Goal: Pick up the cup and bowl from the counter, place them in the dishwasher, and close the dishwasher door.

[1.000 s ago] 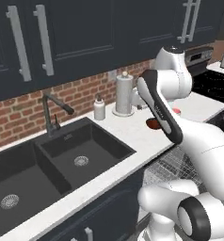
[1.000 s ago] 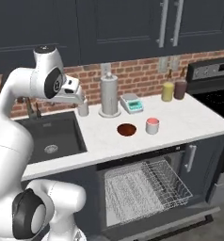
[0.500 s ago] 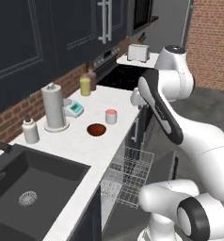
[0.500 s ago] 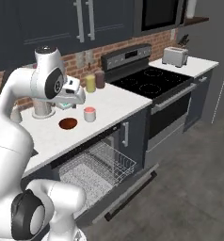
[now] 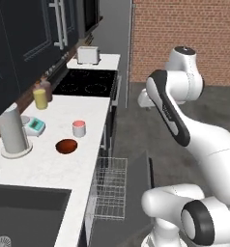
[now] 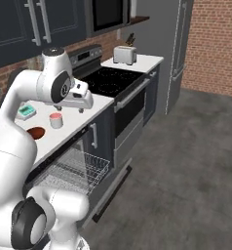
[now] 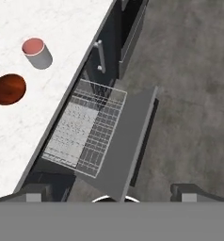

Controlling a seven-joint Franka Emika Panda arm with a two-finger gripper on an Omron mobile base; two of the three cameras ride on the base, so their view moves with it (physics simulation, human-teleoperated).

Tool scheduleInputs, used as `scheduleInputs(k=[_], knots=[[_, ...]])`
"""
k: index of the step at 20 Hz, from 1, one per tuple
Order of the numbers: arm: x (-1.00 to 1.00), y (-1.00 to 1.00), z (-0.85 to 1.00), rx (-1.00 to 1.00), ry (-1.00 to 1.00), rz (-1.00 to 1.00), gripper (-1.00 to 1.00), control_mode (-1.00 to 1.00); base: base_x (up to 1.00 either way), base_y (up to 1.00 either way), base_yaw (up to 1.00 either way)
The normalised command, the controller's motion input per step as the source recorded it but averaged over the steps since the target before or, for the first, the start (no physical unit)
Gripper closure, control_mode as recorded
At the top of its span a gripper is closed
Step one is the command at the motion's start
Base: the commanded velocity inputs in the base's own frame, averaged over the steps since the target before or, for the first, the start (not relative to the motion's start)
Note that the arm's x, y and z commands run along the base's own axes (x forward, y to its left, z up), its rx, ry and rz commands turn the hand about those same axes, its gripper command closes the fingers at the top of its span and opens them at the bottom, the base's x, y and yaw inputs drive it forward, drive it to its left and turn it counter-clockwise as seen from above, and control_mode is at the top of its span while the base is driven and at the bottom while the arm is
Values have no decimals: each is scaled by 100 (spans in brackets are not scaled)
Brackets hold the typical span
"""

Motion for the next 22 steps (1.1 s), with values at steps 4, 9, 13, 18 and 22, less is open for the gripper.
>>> scheduleInputs(k=[4,9,13,18,22], knots=[[0,0,0,0,0,0,-100,100,-4,38,-17],[0,0,0,0,0,0,-100,100,-20,40,-3],[0,0,0,0,0,0,-100,100,-39,39,0],[0,0,0,0,0,0,-100,100,-50,31,4],[0,0,0,0,0,0,-100,100,-24,29,9]])
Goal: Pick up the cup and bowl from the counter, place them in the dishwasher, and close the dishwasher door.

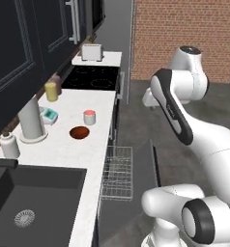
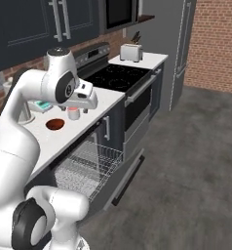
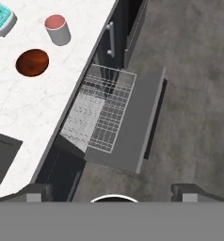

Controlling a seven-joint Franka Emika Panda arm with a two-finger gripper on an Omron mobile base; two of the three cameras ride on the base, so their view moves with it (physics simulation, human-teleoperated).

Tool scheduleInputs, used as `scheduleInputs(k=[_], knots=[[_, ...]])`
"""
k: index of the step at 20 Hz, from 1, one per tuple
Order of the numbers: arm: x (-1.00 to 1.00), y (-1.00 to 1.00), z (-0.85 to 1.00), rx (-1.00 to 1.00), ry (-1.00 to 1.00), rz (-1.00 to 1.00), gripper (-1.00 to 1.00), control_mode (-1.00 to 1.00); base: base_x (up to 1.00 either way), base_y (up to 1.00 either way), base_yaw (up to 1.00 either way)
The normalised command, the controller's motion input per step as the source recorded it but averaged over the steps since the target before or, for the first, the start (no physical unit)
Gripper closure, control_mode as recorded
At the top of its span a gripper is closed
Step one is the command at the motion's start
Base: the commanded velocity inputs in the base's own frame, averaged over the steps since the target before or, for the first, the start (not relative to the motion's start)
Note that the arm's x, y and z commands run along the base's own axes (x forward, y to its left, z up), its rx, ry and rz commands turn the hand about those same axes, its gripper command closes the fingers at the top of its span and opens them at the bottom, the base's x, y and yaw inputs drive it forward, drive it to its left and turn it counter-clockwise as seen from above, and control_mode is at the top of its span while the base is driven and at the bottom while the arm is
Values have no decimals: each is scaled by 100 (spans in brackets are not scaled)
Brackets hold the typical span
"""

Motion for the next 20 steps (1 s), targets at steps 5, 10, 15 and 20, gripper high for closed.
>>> scheduleInputs(k=[5,10,15,20], knots=[[0,0,0,0,0,0,-100,100,7,25,7],[0,0,0,0,0,0,-100,100,44,20,2],[0,0,0,0,0,0,-100,100,52,25,0],[0,0,0,0,0,0,-100,100,51,37,0]])
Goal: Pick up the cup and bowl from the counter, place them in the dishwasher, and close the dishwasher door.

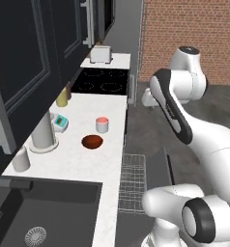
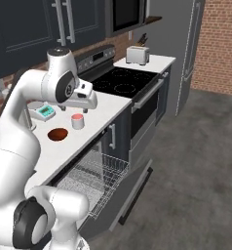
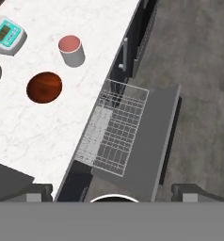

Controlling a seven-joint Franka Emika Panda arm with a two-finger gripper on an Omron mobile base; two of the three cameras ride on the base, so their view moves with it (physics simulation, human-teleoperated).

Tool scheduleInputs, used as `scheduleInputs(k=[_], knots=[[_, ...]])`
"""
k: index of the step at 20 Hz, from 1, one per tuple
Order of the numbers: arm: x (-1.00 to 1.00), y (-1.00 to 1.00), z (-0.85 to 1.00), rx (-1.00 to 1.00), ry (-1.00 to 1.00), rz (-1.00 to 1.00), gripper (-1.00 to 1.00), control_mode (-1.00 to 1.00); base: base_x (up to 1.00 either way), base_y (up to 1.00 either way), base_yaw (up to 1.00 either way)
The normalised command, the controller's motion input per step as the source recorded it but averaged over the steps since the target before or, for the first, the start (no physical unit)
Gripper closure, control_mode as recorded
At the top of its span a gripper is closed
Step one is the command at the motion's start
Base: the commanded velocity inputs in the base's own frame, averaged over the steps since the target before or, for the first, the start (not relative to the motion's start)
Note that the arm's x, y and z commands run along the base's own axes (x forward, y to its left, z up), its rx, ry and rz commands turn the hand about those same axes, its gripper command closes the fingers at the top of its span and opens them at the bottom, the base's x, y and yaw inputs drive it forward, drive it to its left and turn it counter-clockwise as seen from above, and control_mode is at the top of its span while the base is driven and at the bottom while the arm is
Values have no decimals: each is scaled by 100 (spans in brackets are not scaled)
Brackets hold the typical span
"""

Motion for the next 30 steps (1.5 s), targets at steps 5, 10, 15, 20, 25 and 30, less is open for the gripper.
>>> scheduleInputs(k=[5,10,15,20,25,30], knots=[[0,0,0,0,0,0,-100,100,6,45,0],[0,0,0,0,0,0,-100,100,0,34,0],[0,0,0,0,0,0,-100,100,0,30,0],[0,0,0,0,0,0,-100,100,0,19,0],[0,2,0,0,0,0,-100,-100,0,3,0],[4,21,0,0,0,0,-100,-100,0,0,0]])
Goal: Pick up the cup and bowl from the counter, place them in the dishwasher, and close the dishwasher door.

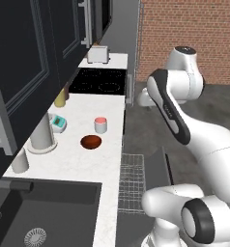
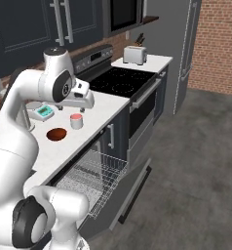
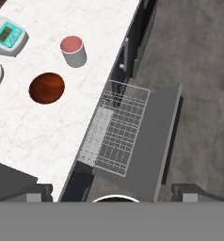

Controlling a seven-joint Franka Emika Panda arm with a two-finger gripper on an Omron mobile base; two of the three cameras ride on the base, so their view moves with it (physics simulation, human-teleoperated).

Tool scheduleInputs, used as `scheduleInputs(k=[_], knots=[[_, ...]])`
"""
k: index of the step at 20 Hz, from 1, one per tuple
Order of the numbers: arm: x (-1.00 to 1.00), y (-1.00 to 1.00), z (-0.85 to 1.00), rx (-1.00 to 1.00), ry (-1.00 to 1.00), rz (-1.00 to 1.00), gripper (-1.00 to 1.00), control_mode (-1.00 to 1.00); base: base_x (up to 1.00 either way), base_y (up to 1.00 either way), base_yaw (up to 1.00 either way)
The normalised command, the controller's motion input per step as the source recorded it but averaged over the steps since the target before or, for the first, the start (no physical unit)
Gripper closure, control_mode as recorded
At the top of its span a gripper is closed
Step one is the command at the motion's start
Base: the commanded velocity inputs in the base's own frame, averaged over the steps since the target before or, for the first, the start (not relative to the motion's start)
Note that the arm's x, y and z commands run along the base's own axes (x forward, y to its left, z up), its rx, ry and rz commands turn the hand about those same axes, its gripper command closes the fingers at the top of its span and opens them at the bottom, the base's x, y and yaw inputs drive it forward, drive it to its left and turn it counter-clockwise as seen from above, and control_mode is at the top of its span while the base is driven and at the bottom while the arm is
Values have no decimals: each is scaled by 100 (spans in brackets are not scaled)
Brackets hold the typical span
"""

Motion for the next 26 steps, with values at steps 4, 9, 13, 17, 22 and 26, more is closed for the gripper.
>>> scheduleInputs(k=[4,9,13,17,22,26], knots=[[26,42,-11,0,2,0,-100,-100,0,0,0],[62,51,-29,0,12,0,-100,-100,0,0,0],[81,24,-43,0,12,0,-100,-100,0,0,0],[89,15,-51,2,11,-1,-100,-100,0,0,0],[80,6,-43,5,3,-3,-100,-100,0,0,0],[73,6,-41,8,1,-3,-100,-100,0,0,0]])
